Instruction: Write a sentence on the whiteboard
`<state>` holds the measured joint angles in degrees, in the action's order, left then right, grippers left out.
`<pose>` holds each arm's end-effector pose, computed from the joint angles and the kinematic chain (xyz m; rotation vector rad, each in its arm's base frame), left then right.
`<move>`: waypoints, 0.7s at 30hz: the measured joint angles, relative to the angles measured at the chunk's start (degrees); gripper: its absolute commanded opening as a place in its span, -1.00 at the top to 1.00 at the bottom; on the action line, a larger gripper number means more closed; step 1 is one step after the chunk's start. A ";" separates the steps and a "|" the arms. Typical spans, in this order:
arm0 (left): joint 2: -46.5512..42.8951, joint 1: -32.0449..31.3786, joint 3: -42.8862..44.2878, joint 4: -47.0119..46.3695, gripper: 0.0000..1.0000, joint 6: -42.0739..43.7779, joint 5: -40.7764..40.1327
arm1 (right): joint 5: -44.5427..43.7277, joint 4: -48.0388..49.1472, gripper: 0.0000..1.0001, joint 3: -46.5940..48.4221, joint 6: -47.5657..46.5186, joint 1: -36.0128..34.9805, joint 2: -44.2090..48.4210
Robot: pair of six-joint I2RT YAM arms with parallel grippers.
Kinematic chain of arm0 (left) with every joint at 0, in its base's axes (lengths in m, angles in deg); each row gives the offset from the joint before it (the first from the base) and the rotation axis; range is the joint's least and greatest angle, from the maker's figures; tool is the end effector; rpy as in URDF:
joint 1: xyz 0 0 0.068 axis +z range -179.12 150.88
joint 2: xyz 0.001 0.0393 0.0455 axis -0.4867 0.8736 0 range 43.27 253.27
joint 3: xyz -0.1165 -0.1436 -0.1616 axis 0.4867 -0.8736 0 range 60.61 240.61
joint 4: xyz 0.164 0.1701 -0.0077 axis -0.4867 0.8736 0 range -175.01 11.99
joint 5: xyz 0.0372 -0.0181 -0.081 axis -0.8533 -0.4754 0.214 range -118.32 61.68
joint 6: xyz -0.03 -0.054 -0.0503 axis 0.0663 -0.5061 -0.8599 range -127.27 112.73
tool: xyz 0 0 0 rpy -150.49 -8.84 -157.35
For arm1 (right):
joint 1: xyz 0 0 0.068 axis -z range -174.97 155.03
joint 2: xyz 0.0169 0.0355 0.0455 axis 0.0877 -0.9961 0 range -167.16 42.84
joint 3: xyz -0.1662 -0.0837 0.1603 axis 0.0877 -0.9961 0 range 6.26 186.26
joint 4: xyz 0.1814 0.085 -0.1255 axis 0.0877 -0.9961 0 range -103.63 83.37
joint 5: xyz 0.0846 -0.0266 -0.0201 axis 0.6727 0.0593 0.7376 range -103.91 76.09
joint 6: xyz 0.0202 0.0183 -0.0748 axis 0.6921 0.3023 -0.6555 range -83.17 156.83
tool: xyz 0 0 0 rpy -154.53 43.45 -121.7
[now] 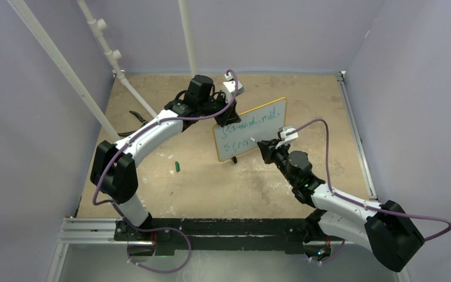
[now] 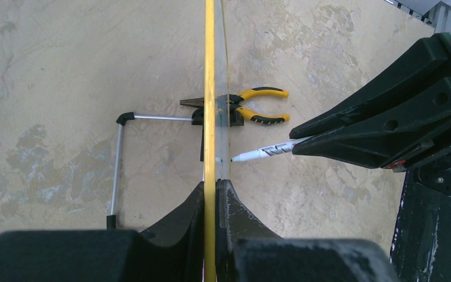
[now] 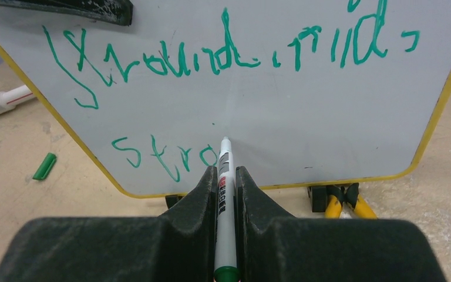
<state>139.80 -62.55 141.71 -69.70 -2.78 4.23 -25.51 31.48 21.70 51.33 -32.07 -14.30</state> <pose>0.3020 -0.2437 0.2801 1.0179 1.8838 -0.8972 0.1963 0.1311 0.2025 -0.1690 1.6495 0.5238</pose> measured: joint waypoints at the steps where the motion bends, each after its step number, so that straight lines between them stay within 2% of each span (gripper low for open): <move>1: 0.00 0.00 0.00 0.00 1.00 0.11 0.00 | 0.26 0.04 1.00 0.02 0.00 0.00 -0.39; 7: 0.00 -0.02 0.00 0.00 1.00 0.28 0.00 | 0.81 -0.81 1.00 0.07 -0.02 -0.02 -3.85; 21: 0.00 -0.02 0.00 0.02 1.00 0.63 0.02 | 1.09 0.13 1.00 0.07 -0.24 -0.02 -3.96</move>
<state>139.80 -62.57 141.71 -69.68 -2.15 4.26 -24.41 31.61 21.77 51.09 -32.09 -18.26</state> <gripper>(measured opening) 0.063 0.139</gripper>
